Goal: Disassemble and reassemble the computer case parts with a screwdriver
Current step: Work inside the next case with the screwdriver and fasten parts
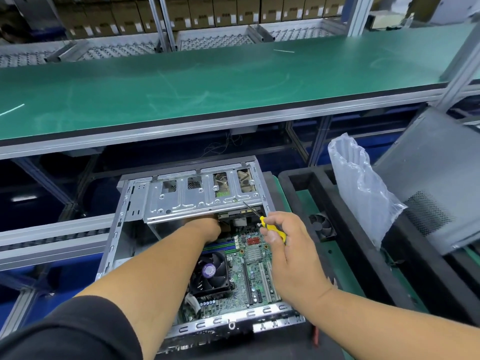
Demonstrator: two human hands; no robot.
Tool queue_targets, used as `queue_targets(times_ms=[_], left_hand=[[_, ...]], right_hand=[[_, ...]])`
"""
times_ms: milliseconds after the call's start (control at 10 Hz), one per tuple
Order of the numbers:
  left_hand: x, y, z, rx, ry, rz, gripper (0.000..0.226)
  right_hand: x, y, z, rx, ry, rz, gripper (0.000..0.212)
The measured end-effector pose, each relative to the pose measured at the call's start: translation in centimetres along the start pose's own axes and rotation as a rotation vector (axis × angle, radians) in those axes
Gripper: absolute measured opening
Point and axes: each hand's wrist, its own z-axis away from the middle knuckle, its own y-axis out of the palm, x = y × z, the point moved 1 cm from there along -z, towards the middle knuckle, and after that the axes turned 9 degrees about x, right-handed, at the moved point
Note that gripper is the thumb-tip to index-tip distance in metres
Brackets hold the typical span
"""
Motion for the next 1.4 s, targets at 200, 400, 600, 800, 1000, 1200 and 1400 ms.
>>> queue_targets(times_ms=[200,400,600,800,1000,1200,1400], left_hand=[[0.1,1.4,1.0,-0.074,-0.004,0.013,0.036],[0.8,1.3,5.6,-0.188,0.052,0.212,0.051],[-6.9,1.3,20.0,-0.335,0.379,0.452,0.027],[-23.8,3.9,20.3,-0.092,0.687,1.003,0.011],[-32.9,10.1,13.4,0.203,0.267,1.203,0.032],[-35.6,12.8,10.1,0.1,0.046,1.27,0.025],[-37.4,15.2,7.9,0.053,-0.152,0.948,0.022]], right_hand=[[1.0,-0.6,0.5,-0.034,0.034,-0.015,0.019],[-1.0,-6.6,3.6,-0.3,0.162,-0.21,0.029],[-5.9,-12.5,9.4,-0.336,0.399,-0.154,0.05],[-8.2,-14.3,12.7,-0.297,0.411,-0.035,0.058],[-10.9,-16.3,15.1,-0.173,0.378,-0.07,0.041],[-14.8,-19.0,15.9,0.073,0.463,-0.084,0.021],[-22.8,-24.5,13.1,-0.011,0.647,0.166,0.014]])
